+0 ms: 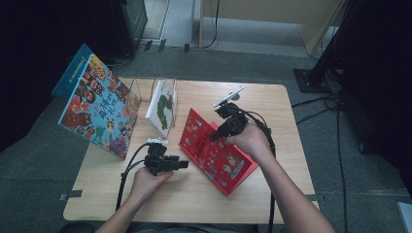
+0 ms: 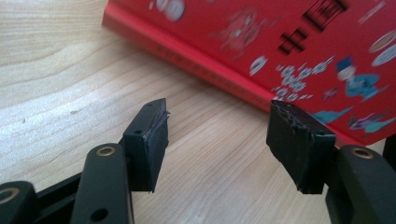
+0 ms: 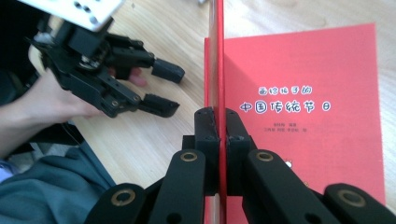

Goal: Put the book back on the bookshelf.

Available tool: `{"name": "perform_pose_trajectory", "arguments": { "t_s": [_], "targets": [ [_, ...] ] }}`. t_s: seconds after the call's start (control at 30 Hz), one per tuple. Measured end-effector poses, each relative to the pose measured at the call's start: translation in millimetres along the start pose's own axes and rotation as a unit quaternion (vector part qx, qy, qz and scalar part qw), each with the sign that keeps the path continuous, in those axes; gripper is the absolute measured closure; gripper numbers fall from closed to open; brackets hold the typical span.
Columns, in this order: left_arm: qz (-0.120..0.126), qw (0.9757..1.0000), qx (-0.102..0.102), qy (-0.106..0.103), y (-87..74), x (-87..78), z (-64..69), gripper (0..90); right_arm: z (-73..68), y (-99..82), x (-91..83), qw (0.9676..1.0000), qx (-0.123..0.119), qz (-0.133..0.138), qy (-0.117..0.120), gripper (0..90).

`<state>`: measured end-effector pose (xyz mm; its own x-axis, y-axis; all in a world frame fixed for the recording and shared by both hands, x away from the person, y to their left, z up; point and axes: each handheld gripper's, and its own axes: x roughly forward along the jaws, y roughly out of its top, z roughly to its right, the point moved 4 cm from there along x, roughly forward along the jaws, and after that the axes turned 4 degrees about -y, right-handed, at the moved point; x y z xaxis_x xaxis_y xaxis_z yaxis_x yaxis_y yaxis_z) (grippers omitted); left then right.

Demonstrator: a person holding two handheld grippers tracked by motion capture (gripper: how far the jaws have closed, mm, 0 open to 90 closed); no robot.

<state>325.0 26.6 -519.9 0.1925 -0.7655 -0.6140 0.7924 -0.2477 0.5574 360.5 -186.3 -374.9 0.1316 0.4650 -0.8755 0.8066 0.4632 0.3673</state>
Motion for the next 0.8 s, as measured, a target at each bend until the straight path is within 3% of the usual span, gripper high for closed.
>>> {"name": "perform_pose_trajectory", "arguments": {
  "t_s": [0.33,0.6,0.7,0.8],
  "targets": [
    [0.017,0.9994,0.015,-0.027,13.9,2.3,12.7,33.5,0.0,5.6,-33.2,0.9989,-0.003,0.041,0.021,88.7],
    [0.033,0.9973,0.012,-0.064,28.1,8.1,25.3,30.9,-4.9,4.6,-37.6,0.9978,-0.01,0.051,0.04,88.7],
    [0.033,0.9968,0.009,-0.072,30.7,6.1,24.1,28.5,-5.4,2.3,-37.5,0.9972,-0.012,0.057,0.047,88.6],
    [0.048,0.9951,-0.002,-0.086,33.3,2.6,23.4,26.9,-4.5,-1.4,-38.6,0.9955,-0.013,0.071,0.062,88.3]
  ]
}}
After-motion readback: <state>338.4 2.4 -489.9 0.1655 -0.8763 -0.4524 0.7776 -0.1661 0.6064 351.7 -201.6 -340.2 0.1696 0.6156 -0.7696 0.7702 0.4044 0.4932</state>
